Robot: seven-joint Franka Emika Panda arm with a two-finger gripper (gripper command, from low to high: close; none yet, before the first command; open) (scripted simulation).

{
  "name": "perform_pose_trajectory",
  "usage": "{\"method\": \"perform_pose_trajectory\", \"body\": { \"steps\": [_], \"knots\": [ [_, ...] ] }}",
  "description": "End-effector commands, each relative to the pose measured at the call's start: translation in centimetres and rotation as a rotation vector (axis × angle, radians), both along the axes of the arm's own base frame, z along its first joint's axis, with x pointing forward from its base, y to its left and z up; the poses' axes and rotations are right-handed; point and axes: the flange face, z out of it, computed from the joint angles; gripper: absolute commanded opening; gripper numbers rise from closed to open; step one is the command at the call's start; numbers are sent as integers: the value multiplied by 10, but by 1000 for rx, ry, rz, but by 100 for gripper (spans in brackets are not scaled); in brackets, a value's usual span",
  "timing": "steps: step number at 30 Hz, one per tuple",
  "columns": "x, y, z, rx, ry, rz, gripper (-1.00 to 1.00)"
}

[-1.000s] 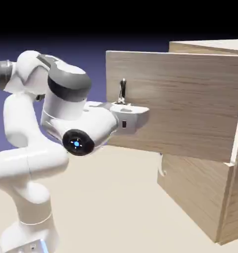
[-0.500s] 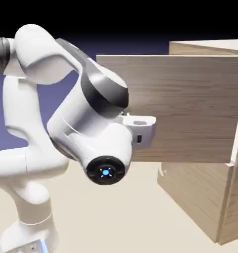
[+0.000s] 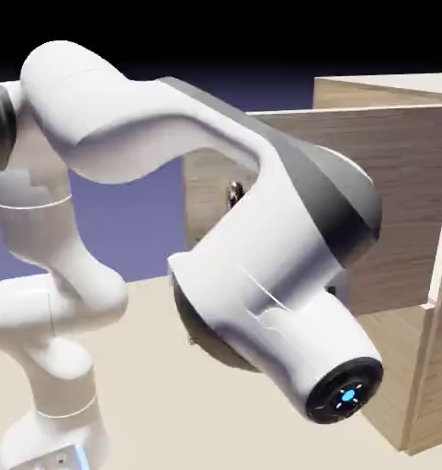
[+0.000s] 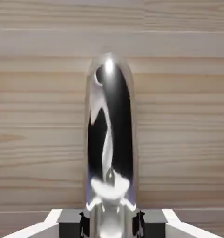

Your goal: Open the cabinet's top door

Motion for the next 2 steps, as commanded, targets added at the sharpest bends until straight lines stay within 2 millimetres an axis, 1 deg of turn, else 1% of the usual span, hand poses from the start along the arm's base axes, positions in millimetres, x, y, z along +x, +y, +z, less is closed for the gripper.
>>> {"method": "perform_pose_trajectory", "body": {
  "steps": [1,2],
  "knots": [
    [1,-8,0,0,0,16,-100],
    [3,-13,0,0,0,30,-100]
  ]
}}
